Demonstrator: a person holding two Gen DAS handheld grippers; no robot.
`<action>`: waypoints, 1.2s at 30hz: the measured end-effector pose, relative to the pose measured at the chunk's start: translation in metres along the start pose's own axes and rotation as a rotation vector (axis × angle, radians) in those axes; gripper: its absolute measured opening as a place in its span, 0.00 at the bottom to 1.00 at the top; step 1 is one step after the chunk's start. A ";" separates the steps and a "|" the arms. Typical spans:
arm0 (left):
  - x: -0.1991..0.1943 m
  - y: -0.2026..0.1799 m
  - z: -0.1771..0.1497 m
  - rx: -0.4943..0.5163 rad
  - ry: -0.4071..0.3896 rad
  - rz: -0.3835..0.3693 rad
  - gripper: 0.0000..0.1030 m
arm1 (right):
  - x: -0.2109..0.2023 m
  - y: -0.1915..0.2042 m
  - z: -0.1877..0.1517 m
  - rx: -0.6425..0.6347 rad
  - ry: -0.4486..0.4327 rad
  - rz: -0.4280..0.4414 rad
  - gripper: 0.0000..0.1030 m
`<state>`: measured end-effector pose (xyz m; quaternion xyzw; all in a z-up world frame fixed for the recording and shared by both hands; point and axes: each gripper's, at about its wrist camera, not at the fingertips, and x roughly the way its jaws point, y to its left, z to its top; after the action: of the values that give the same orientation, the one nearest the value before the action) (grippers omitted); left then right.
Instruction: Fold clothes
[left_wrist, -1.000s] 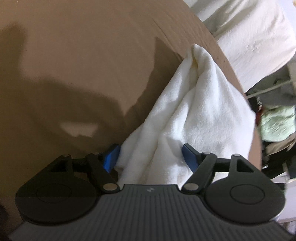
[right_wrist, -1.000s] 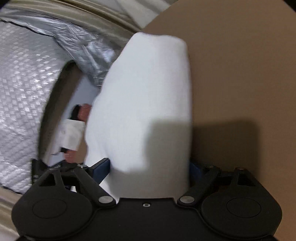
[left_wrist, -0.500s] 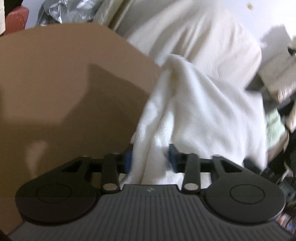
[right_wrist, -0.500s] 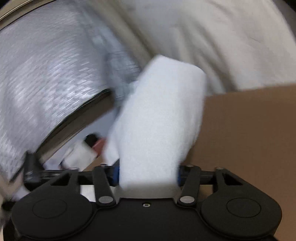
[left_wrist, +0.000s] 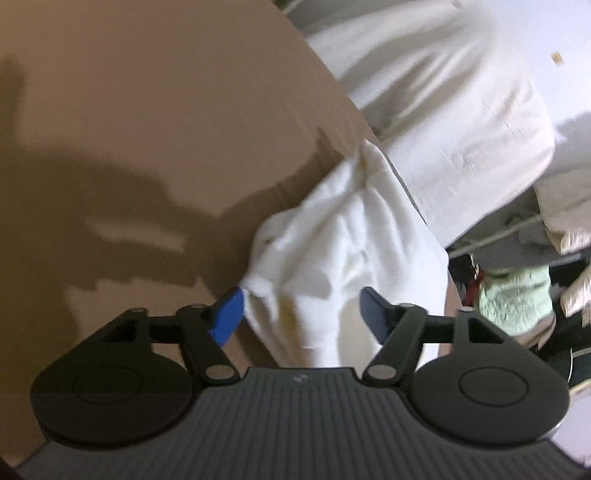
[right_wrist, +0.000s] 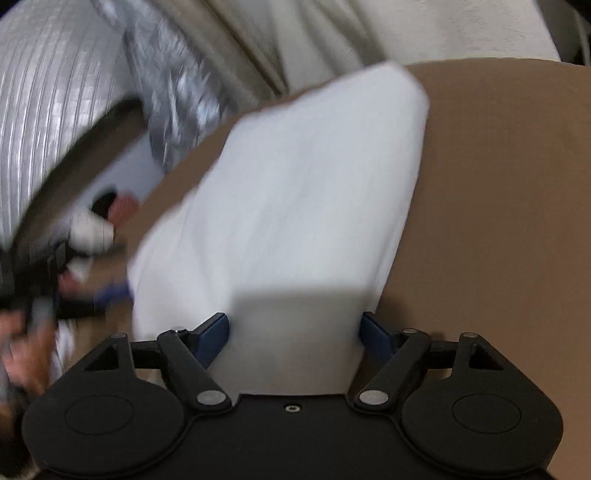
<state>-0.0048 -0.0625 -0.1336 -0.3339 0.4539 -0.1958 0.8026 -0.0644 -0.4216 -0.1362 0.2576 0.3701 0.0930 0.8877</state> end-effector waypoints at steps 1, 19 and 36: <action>0.005 -0.002 -0.007 0.012 0.002 0.013 0.75 | -0.001 0.002 -0.004 0.002 0.008 0.006 0.80; 0.066 0.006 -0.020 -0.057 0.044 -0.080 0.35 | 0.035 -0.045 0.016 0.204 0.006 0.180 0.82; 0.049 -0.029 0.012 0.192 -0.087 0.021 0.31 | 0.051 -0.003 0.092 0.023 -0.192 0.253 0.49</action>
<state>0.0303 -0.1085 -0.1373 -0.2588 0.4012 -0.2156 0.8518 0.0362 -0.4420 -0.1146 0.3202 0.2491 0.1748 0.8971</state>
